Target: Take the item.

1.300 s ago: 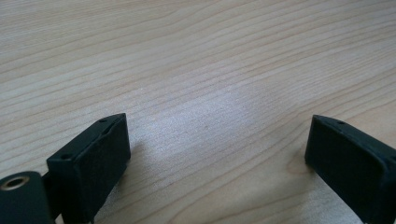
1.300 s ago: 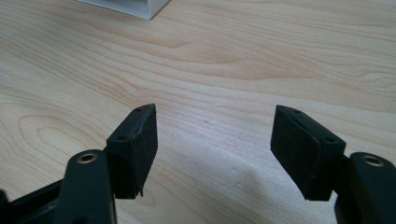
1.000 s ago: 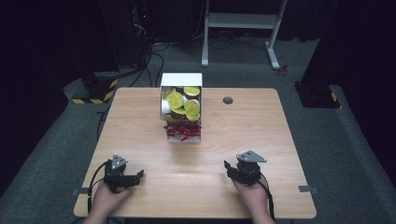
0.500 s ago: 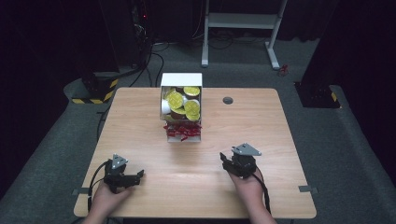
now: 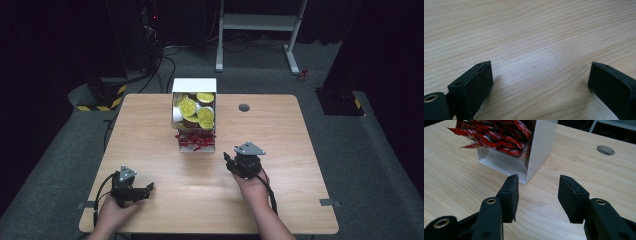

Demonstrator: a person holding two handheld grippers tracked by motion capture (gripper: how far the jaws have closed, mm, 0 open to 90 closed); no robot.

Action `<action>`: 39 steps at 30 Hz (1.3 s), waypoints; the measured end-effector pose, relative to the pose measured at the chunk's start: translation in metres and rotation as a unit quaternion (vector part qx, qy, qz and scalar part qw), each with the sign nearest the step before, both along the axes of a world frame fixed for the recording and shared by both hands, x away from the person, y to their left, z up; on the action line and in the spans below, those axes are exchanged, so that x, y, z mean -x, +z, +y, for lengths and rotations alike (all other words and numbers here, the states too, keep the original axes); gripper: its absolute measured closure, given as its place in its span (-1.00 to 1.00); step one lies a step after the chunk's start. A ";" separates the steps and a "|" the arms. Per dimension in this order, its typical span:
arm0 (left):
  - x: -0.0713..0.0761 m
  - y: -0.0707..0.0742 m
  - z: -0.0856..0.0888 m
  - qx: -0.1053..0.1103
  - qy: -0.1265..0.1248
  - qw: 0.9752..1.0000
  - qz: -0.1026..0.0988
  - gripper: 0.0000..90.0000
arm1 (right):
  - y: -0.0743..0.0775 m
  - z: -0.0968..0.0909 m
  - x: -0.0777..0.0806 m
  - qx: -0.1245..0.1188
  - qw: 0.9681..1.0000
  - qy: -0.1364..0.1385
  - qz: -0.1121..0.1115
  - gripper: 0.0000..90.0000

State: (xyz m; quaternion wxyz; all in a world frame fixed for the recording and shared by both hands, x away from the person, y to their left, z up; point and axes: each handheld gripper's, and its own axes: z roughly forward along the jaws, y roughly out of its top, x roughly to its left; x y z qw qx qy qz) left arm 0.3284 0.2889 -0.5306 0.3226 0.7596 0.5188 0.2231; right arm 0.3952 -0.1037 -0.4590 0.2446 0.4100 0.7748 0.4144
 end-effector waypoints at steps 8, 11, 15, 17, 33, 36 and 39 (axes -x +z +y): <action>0.000 0.000 0.000 0.000 0.000 1.000 0.000 -0.86 | 0.006 0.015 -0.010 0.004 1.000 0.012 -0.002 0.16; 0.000 0.000 0.000 -0.001 0.000 1.000 0.000 -0.86 | 0.010 0.018 -0.014 0.001 1.000 0.014 -0.003 0.16; 0.000 0.000 0.000 0.000 0.001 1.000 0.000 -0.86 | 0.014 0.022 -0.017 0.000 1.000 0.016 -0.003 0.14; 0.000 0.000 0.000 0.000 0.001 1.000 0.000 -0.86 | 0.017 0.024 -0.019 0.001 1.000 0.016 -0.008 0.14; 0.000 0.000 0.000 -0.001 0.000 1.000 0.000 -0.86 | 0.024 0.036 -0.030 0.001 1.000 0.025 -0.008 0.18; 0.000 0.000 0.000 0.000 0.000 1.000 -0.001 -0.86 | 0.025 0.038 -0.034 -0.004 1.000 0.024 -0.013 0.19; 0.000 0.000 0.000 -0.001 0.000 1.000 0.000 -0.86 | 0.024 0.040 -0.037 -0.004 1.000 0.027 -0.014 0.14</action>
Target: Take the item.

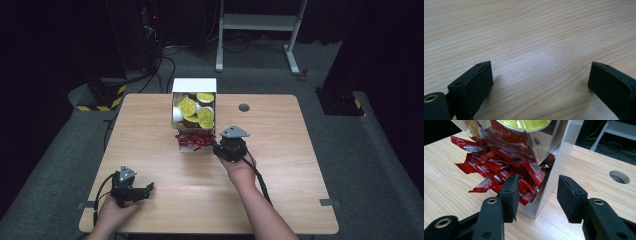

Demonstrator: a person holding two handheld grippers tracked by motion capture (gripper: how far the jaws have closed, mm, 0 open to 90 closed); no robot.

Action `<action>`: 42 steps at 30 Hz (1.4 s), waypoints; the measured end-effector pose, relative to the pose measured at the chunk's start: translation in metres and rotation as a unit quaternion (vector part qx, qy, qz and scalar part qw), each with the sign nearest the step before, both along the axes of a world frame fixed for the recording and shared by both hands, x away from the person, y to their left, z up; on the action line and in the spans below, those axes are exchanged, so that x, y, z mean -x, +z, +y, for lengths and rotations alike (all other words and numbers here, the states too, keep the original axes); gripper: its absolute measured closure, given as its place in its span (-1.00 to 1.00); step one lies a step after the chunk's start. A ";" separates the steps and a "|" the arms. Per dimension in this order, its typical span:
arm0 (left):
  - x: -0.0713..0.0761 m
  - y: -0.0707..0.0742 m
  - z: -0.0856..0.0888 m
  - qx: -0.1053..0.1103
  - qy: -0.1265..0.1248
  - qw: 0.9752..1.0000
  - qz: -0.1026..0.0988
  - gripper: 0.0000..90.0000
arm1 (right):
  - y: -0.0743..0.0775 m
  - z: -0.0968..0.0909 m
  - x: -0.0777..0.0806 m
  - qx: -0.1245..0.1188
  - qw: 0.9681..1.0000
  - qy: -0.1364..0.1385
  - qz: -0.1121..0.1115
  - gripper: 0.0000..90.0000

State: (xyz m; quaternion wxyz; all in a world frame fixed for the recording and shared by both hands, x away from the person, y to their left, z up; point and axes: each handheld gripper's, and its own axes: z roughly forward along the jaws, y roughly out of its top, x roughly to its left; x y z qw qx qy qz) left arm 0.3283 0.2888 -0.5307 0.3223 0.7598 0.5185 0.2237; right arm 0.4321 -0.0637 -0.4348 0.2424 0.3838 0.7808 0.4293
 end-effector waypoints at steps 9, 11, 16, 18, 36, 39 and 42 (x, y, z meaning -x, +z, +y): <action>0.000 0.000 0.000 0.000 0.000 1.000 0.000 -0.86 | -0.005 0.009 -0.010 0.011 1.000 0.002 0.007 0.22; 0.000 0.000 0.000 0.001 0.000 1.000 0.000 -0.86 | -0.006 0.010 -0.013 0.013 1.000 0.003 0.005 0.24; 0.000 0.000 0.000 0.000 0.000 1.000 0.000 -0.86 | -0.008 0.013 -0.018 0.015 1.000 0.003 0.003 0.32; 0.000 0.000 0.000 0.000 0.000 1.000 0.000 -0.86 | -0.009 0.013 -0.019 0.017 1.000 0.002 0.004 0.42; 0.000 0.000 0.000 0.001 0.000 1.000 0.000 -0.86 | -0.013 0.018 -0.024 0.025 1.000 0.003 -0.016 0.70; 0.000 0.000 0.000 0.000 0.000 1.000 0.000 -0.86 | -0.014 0.018 -0.024 0.026 1.000 0.005 -0.016 0.75; 0.000 0.000 0.000 0.000 0.000 1.000 0.000 -0.86 | -0.014 0.018 -0.024 0.024 1.000 0.005 -0.013 0.81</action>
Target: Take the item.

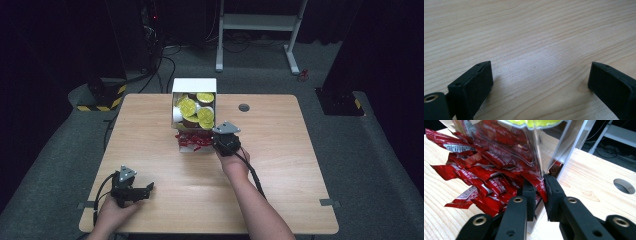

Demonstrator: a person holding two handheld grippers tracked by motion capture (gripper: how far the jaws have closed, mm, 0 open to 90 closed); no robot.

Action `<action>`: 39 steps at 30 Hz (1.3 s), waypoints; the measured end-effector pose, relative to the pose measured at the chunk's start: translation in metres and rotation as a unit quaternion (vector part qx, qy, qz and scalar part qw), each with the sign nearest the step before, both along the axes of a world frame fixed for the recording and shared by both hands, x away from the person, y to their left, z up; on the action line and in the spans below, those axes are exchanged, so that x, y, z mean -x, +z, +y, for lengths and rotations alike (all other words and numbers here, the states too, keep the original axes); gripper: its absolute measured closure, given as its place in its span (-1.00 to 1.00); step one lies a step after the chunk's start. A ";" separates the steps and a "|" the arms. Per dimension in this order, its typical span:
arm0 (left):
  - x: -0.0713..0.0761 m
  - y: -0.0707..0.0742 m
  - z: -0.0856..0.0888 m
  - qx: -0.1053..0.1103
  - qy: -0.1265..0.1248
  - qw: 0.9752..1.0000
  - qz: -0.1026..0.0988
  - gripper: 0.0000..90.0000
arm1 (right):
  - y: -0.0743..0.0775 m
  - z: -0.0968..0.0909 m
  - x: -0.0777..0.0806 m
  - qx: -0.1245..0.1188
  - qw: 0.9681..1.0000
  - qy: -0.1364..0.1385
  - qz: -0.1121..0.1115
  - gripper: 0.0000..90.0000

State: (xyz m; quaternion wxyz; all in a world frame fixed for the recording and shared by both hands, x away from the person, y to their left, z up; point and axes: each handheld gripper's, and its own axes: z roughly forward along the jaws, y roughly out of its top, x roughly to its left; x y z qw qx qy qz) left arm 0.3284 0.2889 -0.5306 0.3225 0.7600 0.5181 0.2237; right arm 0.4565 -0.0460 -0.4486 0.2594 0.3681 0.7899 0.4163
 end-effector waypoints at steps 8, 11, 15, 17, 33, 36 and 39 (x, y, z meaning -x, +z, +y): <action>0.000 0.000 0.000 0.000 0.000 1.000 0.000 -0.86 | 0.000 -0.006 0.003 -0.002 1.000 0.004 0.010 0.92; 0.000 0.000 0.000 0.000 0.000 1.000 0.000 -0.86 | 0.001 -0.009 0.007 -0.009 1.000 0.005 0.009 0.93; 0.000 0.000 0.000 0.000 0.000 1.000 0.000 -0.86 | 0.002 -0.012 0.013 -0.010 1.000 0.010 0.007 0.93; 0.000 0.000 0.000 0.000 0.000 1.000 0.000 -0.86 | 0.003 -0.014 0.017 -0.014 1.000 0.010 0.006 0.93; 0.000 0.000 0.000 0.000 0.000 1.000 0.000 -0.86 | 0.009 -0.023 0.037 -0.028 0.999 0.017 -0.002 0.95; 0.000 0.000 0.000 0.000 0.000 1.000 0.000 -0.86 | 0.011 -0.025 0.040 -0.028 0.999 0.020 -0.007 0.95; 0.000 0.000 0.000 0.000 0.000 1.000 0.000 -0.86 | 0.013 -0.027 0.045 -0.030 0.999 0.021 -0.009 0.95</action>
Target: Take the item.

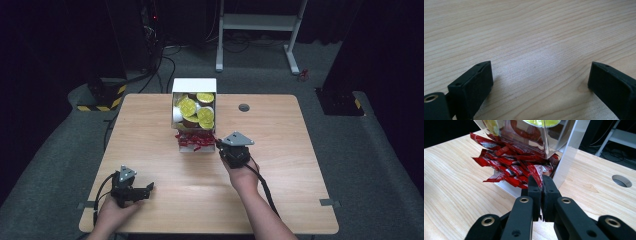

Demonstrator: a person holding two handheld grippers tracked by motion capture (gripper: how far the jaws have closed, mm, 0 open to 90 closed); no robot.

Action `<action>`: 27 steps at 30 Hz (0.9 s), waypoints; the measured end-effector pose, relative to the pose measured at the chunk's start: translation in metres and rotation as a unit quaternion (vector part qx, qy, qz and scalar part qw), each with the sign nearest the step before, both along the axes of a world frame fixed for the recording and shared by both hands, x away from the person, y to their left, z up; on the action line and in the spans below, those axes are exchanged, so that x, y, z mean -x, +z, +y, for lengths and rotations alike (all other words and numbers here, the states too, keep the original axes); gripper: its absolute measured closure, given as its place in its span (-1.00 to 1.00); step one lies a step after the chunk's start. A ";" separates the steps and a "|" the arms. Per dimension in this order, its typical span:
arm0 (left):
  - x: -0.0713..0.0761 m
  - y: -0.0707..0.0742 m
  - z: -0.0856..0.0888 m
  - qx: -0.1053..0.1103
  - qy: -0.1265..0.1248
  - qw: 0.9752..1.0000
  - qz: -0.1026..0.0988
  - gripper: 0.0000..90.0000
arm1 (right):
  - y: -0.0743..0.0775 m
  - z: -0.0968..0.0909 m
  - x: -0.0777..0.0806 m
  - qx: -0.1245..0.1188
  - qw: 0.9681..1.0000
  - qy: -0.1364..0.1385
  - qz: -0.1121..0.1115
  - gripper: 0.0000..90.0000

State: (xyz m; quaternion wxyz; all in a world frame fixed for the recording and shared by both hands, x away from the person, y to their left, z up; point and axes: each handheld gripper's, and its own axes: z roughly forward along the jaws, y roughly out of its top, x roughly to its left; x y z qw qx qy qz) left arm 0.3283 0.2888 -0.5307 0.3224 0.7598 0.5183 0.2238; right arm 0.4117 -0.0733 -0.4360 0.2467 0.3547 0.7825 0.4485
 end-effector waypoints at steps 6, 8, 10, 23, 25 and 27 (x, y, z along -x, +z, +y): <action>0.000 0.000 0.000 0.000 0.000 1.000 0.000 -0.86 | 0.004 -0.005 0.007 -0.009 1.000 0.000 -0.003 0.95; 0.000 0.000 0.000 0.001 0.001 1.000 0.000 -0.86 | 0.004 -0.007 0.010 -0.011 1.000 0.001 -0.004 0.95; 0.000 0.000 0.000 0.000 0.000 1.000 0.000 -0.86 | 0.004 -0.007 0.012 -0.013 1.000 0.001 -0.003 0.95; 0.000 0.000 0.000 0.000 0.000 1.000 0.000 -0.86 | 0.008 -0.014 0.026 -0.021 1.000 0.008 -0.019 0.96; 0.000 0.000 0.000 0.001 0.001 1.000 0.000 -0.86 | 0.007 -0.016 0.028 -0.025 0.999 0.008 -0.020 0.96; 0.000 0.000 0.000 0.000 0.000 1.000 0.000 -0.86 | 0.006 -0.017 0.030 -0.030 0.999 0.009 -0.022 0.96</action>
